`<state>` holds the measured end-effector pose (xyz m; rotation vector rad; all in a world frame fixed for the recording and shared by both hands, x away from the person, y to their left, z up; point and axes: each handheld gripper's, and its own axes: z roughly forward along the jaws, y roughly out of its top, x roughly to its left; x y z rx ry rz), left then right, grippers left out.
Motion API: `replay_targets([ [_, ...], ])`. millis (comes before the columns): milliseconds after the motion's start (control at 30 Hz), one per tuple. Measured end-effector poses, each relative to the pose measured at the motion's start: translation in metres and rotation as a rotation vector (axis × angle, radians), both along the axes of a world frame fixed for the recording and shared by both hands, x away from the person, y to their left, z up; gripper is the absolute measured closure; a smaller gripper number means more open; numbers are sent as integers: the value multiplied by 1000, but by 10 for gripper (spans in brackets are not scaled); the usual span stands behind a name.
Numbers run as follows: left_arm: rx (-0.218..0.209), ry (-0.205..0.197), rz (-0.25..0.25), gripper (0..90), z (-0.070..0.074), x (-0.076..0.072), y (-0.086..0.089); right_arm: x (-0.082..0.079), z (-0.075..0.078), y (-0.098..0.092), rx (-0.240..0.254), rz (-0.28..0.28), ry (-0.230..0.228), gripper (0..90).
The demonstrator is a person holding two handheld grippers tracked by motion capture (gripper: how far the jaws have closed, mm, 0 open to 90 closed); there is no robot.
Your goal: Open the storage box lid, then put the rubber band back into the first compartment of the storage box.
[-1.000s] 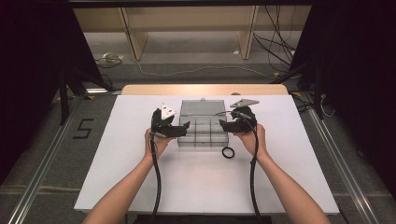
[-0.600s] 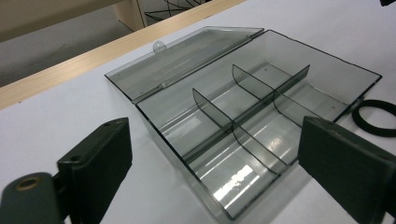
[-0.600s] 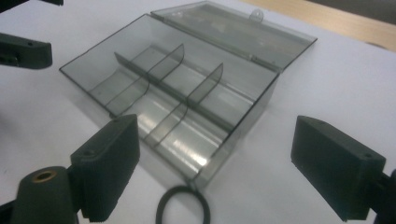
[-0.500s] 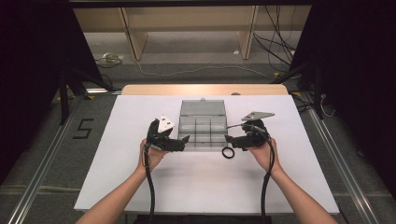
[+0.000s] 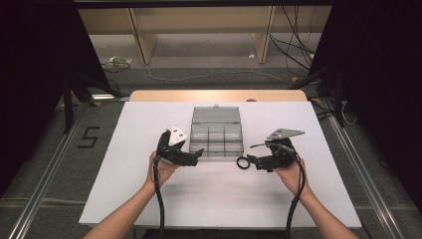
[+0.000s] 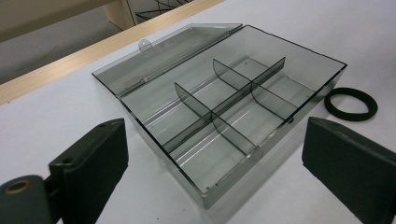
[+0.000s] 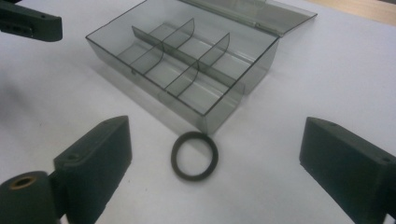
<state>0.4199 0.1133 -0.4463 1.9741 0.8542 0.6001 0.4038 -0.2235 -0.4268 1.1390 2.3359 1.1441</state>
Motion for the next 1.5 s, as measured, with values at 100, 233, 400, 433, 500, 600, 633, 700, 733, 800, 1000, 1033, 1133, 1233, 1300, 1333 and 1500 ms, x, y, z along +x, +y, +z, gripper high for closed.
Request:
replay_targets([
  [100, 7, 5, -12, 57, -1, -1, -2, -6, -1, -3, -13, 11, 3, 60],
  [233, 6, 7, -22, 50, -1, -2, -6, -15, 0, -9, -26, 14, -7, 46],
  [400, 9, 4, -37, 47, -1, -5, -10, -25, 1, -18, -21, 7, -11, 38],
  [433, 8, 3, -37, 47, -1, -5, -10, -27, 1, -20, -19, 9, -13, 36],
  [500, 11, 4, -39, 45, -1, -6, -10, -31, 2, -22, -20, 7, -12, 34],
  [600, 10, 2, -38, 44, -1, -6, -11, -36, 1, -25, -26, 6, -5, 27],
  [633, 9, 3, -39, 43, -1, -6, -11, -37, 0, -25, -29, 7, -5, 23],
  [700, 8, 2, -40, 41, -1, -6, -12, -41, 0, -26, -30, 8, -1, 20],
  [733, 10, 2, -41, 40, -1, -6, -13, -43, 0, -26, -33, 10, -2, 16],
  [800, 10, 6, -46, 37, -2, -7, -14, -48, 0, -26, -41, 14, -4, 14],
  [1000, 14, 7, -53, 32, -2, -8, -16, -60, 0, -29, -50, 31, -11, 8],
  [1033, 15, 6, -54, 32, -2, -8, -16, -62, 0, -29, -56, 32, -13, 8],
  [1133, 16, 6, -56, 32, -2, -9, -17, -66, 0, -31, -59, 32, -14, 8],
  [1233, 16, 5, -62, 31, -2, -10, -19, -70, 1, -34, -55, 28, -14, 8],
  [1300, 17, 4, -67, 31, -1, -11, -20, -72, 1, -36, -56, 27, -15, 8],
  [1333, 14, 4, -67, 31, -2, -11, -22, -73, 1, -36, -56, 26, -14, 8],
  [1500, 18, 7, -91, 29, -2, -14, -28, -75, 1, -38, -58, 30, -11, 8],
])
